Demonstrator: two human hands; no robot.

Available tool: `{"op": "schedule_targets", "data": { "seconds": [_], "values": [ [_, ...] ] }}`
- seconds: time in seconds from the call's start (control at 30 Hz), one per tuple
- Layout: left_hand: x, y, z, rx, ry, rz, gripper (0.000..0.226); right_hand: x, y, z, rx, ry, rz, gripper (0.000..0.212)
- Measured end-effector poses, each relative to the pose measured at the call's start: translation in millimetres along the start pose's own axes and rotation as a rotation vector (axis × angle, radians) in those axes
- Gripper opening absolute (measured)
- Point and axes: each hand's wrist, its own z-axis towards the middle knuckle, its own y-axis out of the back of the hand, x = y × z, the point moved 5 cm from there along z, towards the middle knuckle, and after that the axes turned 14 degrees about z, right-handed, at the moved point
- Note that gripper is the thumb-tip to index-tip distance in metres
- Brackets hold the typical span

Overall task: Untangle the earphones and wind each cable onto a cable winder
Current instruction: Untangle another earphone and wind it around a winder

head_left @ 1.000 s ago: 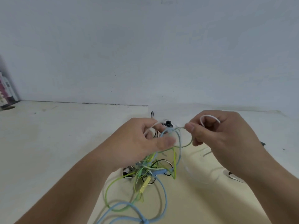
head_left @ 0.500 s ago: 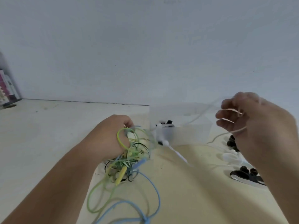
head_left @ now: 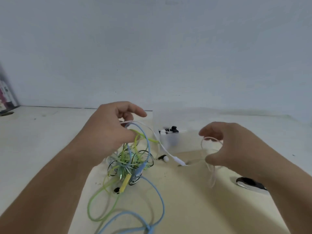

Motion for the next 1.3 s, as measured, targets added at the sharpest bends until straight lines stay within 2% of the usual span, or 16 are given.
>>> {"op": "schedule_targets", "data": {
  "seconds": [0.07, 0.13, 0.2, 0.27, 0.3, 0.33, 0.43, 0.53, 0.63, 0.73, 0.8, 0.9, 1.07, 1.2, 1.3],
  "values": [
    [-10.8, 0.7, -3.3, 0.051, -0.087, -0.12, 0.052, 11.0, -2.3, -3.0, -0.047, 0.136, -0.002, 0.055],
    [-17.7, -1.3, -5.9, 0.068, -0.144, -0.177, 0.054, 22.1, -7.4, -7.4, -0.049, 0.262, 0.191, 0.045],
    [-24.9, -6.8, -9.3, 0.073, -0.174, -0.161, 0.051, 29.9, -22.0, -12.1, 0.113, 0.272, 0.378, 0.039],
    [-30.5, -13.1, -12.0, 0.082, -0.188, -0.14, 0.049, 32.3, -36.7, -15.8, 0.236, 0.252, 0.402, 0.03],
    [-31.9, -15.3, -12.5, 0.091, -0.193, -0.132, 0.048, 32.7, -39.1, -15.8, 0.226, 0.264, 0.369, 0.018],
    [-32.5, -16.7, -12.8, 0.105, -0.198, -0.13, 0.047, 32.4, -38.4, -14.1, 0.192, 0.269, 0.37, 0.012],
    [-30.1, -16.8, -13.4, 0.198, -0.2, -0.148, 0.053, 26.7, -25.0, -8.2, 0.058, 0.259, 0.503, 0.023],
    [-23.8, -20.1, -13.3, 0.279, -0.165, -0.149, 0.061, 21.2, -3.3, -7.3, -0.131, 0.269, 0.608, 0.019],
    [-20.0, -20.1, -10.7, 0.221, -0.121, -0.079, 0.044, 21.4, 10.5, -9.5, -0.313, 0.307, 0.521, 0.02],
    [-16.4, -15.7, -8.1, 0.115, -0.091, -0.023, 0.022, 24.0, 10.5, -10.2, -0.354, 0.308, 0.448, 0.02],
    [-15.9, -16.5, -7.6, 0.061, -0.095, 0.074, 0.017, 22.3, 5.9, -8.8, -0.286, 0.286, 0.604, 0.023],
    [-15.9, -19.1, -7.8, -0.009, -0.116, 0.181, 0.032, 22.4, -6.1, -7.9, -0.05, 0.212, 1.047, 0.027],
    [-12.6, -7.9, -5.9, -0.165, -0.118, 0.268, 0.035, 23.9, -5.2, -7.1, 0.073, 0.137, 1.2, 0.019],
    [-14.7, -14.2, -8.1, -0.057, -0.183, 0.36, 0.016, 29.0, 6.1, -8.0, 0.17, 0.19, 1.496, 0.014],
    [-11.2, -20.5, -6.1, -0.04, -0.215, 0.461, 0.028, 25.1, 9.9, -7.2, 0.226, 0.191, 1.666, 0.015]
  ]
}}
